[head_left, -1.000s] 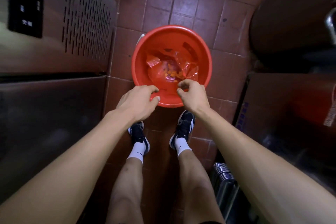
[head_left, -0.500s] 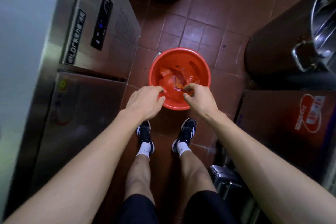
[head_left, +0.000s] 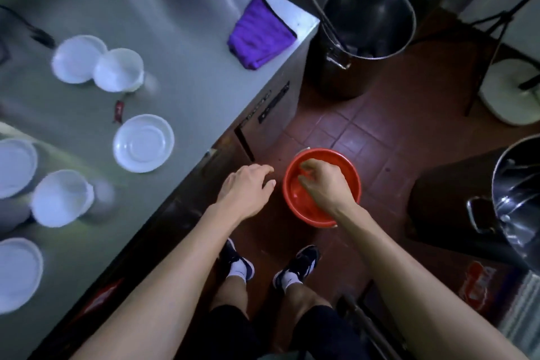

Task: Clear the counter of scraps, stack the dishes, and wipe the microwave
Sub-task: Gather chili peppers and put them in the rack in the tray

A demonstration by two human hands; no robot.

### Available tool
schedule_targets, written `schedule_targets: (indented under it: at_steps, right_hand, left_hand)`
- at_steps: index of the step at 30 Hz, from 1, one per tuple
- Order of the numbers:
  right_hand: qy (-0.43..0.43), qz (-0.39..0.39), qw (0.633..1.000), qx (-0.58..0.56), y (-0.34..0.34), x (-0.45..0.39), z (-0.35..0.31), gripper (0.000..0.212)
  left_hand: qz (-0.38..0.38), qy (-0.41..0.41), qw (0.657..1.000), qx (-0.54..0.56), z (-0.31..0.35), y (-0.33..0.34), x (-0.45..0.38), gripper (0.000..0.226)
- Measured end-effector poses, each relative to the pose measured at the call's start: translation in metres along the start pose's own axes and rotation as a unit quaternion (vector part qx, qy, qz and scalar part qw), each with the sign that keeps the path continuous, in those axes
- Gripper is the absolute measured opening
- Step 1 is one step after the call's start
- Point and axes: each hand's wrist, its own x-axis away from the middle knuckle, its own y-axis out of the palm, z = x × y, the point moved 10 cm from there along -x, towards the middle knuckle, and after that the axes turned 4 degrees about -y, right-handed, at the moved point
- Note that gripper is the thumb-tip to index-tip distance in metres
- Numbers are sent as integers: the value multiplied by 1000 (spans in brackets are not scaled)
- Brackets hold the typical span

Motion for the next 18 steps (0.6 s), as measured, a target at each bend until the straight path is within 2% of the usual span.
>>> schedule_targets:
  at_steps: [6,11,18]
  right_hand:
    - [-91,-17,996,17,17,-14,-108,25]
    - [-115,-21,992,44,50,-24,-189,25]
    - [-144,-65,987,39,111,-38,-286,28]
  left_hand:
    - [88,-37,994,58,-61,-63,34,37]
    - [138,-73,983,97,-134,-106,68,36]
    - [177,-120,970,119,-243,-156,108,39]
